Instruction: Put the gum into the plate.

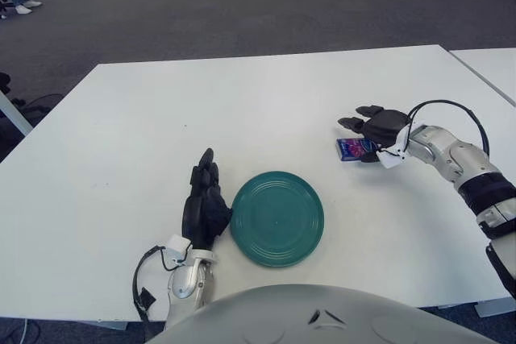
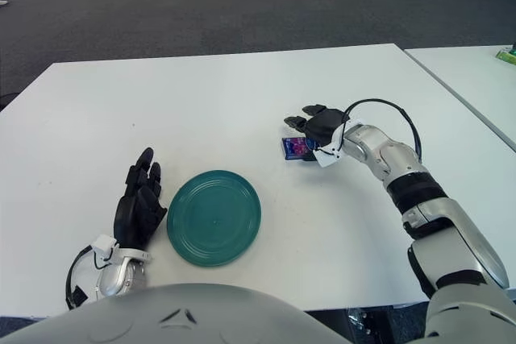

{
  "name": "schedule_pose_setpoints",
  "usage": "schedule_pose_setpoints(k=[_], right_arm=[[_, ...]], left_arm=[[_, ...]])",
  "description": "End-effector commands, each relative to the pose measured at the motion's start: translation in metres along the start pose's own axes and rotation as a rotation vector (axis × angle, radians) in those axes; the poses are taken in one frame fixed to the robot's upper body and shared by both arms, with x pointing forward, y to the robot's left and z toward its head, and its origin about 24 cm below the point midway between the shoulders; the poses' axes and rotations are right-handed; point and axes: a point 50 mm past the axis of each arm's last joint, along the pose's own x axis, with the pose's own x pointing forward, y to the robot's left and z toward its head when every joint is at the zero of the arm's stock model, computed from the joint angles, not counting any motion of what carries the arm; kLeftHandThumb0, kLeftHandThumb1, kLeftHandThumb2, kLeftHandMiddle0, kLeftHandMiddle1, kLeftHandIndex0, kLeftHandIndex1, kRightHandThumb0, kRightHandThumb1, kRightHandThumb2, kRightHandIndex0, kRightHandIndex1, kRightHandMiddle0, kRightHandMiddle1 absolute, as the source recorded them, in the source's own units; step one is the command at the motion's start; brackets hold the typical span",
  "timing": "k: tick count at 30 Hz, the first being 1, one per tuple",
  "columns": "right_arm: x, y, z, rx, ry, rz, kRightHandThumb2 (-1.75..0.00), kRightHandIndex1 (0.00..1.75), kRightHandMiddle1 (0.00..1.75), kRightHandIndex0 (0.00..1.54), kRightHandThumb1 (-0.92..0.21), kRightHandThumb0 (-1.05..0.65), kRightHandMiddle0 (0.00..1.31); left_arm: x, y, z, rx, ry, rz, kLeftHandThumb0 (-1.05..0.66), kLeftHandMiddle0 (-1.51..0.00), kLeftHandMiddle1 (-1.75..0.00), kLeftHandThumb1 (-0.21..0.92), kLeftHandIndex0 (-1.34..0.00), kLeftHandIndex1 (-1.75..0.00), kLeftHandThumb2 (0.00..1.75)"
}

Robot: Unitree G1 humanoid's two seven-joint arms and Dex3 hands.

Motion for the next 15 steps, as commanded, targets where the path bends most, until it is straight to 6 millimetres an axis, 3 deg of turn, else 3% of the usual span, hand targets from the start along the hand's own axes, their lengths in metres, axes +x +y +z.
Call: schedule_pose_setpoints(k=[1, 15], right_arm=[[-0.0022, -0.0109, 0.0026, -0.013, -0.034, 0.032, -0.84, 0.00, 0.00, 0.00, -0.92, -1.05, 0.00], [-0.0055, -0.0063, 0.0050, 0.000, -0.031, 0.110, -0.87, 0.00, 0.00, 0.00, -0.92, -1.05, 0.00]], left_arm=[[-0.0033, 0.0018, -0.0078, 0.014, 0.044, -0.021, -1.05, -0.02, 0.00, 0.92, 0.00, -0.27, 0.98], [-0.0037, 0.0023, -0.0082, -0.003, 0.067, -0.028, -1.05, -0.04, -0.01, 0.92, 0.00, -0.28, 0.98]])
